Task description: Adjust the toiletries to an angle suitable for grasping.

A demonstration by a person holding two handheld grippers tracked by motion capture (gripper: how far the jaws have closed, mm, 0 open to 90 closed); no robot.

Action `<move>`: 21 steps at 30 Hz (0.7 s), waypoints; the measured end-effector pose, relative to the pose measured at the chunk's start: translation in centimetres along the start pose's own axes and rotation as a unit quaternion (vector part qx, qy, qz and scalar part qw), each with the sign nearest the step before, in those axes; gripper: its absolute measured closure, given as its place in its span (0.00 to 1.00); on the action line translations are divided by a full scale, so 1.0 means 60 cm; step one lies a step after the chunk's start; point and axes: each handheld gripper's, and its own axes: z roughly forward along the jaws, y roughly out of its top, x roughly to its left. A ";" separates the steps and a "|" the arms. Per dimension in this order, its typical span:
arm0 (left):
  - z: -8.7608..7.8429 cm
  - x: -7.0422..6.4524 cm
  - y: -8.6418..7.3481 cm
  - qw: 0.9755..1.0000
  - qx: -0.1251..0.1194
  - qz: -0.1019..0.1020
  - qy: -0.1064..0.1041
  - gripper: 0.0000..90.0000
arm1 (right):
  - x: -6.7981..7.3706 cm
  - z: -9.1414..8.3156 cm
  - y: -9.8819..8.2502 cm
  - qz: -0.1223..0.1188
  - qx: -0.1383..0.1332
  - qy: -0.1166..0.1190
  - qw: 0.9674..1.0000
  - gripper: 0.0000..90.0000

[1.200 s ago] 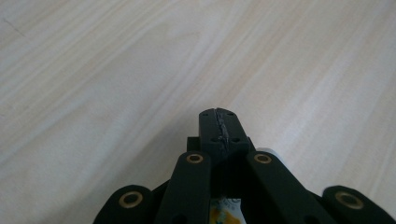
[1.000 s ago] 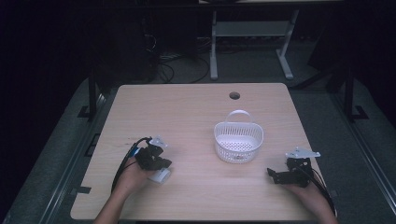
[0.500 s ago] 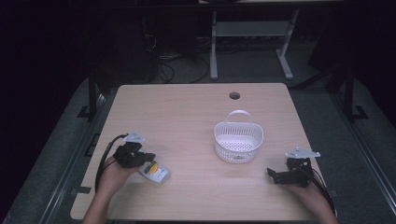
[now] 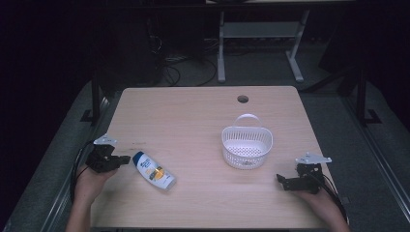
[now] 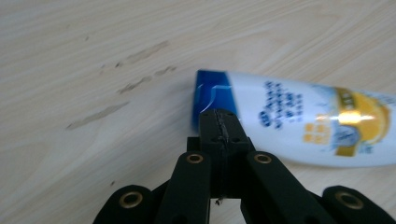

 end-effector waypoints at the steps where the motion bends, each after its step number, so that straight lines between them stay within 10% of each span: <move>1: 0.002 0.002 -0.002 1.000 0.003 -0.002 -0.001 1.00 | 0.000 0.000 0.000 0.000 0.000 0.000 1.000 0.01; 21: 0.040 -0.007 0.005 0.999 0.033 0.011 -0.010 1.00 | 0.000 0.000 0.000 0.000 0.000 0.000 1.000 0.01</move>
